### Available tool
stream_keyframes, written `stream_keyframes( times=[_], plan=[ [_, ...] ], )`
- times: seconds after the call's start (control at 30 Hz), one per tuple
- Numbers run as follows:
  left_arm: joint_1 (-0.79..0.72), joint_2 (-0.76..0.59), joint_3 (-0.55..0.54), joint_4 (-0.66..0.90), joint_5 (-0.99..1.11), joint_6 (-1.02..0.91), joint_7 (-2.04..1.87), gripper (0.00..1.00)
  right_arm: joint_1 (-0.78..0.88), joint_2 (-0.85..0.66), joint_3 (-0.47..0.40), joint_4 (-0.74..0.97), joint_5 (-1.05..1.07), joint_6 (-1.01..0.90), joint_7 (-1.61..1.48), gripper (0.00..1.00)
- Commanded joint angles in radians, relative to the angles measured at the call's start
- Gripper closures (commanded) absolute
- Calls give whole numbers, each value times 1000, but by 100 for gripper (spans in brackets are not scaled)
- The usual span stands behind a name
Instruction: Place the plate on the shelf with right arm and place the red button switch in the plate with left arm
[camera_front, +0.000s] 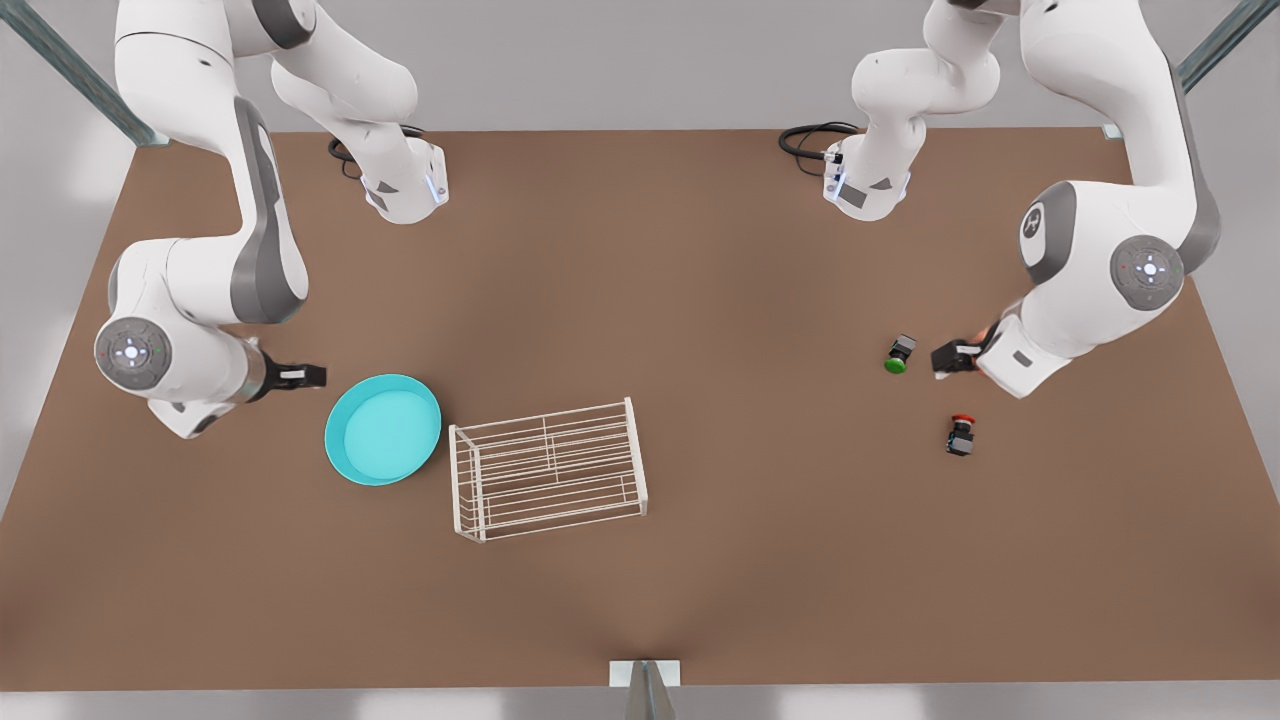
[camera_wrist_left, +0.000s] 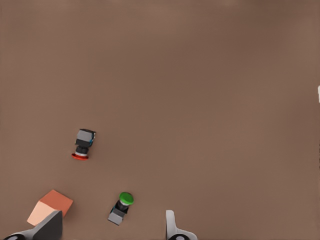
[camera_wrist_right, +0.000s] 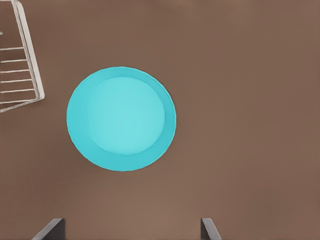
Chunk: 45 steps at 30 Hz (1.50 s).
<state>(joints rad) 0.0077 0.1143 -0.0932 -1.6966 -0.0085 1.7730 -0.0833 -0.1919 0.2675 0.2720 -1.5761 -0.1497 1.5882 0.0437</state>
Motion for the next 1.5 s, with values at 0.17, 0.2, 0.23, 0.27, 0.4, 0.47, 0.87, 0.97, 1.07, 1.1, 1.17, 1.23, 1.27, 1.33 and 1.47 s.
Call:
stream_keyframes(
  times=[0.17,0.2,0.23,0.27,0.4,0.47,0.87,0.97,1.07,1.1,1.17,1.23,1.27,1.33,1.47],
  plan=[
    [11,8,0,-2,-82,183,134,0,-46,85,3,-13,119,136,35,0],
    [9,30,-2,0,-73,191,131,0,-64,133,3,-13,117,168,28,0],
    [6,36,-3,-3,-71,183,135,0,-69,170,3,-13,122,190,22,0],
    [-2,45,-6,-6,-67,154,143,0,-92,199,3,-13,168,203,4,0],
    [-51,100,-10,-48,38,166,142,0,-123,279,4,-15,183,231,-79,0],
    [-51,116,-10,-92,39,224,166,0,-152,312,7,-24,207,266,-104,0],
    [-23,252,-2,-123,125,299,168,0,-238,371,6,-239,209,513,-274,3],
    [-17,245,-3,-123,125,284,168,0,-245,372,6,-237,208,509,-274,17],
    [-18,246,-3,-121,122,286,162,0,-247,372,6,-231,208,506,-274,41],
    [-18,255,-3,-123,122,295,162,0,-247,374,6,-231,208,510,-277,42],
    [-20,278,-3,-121,122,304,158,0,-247,374,6,-231,208,509,-277,60],
    [-15,352,-2,-114,127,419,143,0,-247,374,6,-229,206,509,-277,71],
    [-11,383,1,-103,127,431,143,0,-245,374,6,-229,206,510,-277,74],
    [17,400,12,-83,127,430,149,0,-245,384,6,-228,206,512,-277,74],
    [72,429,12,-83,116,416,157,0,-242,394,6,-226,206,513,-274,74]
  ],
)
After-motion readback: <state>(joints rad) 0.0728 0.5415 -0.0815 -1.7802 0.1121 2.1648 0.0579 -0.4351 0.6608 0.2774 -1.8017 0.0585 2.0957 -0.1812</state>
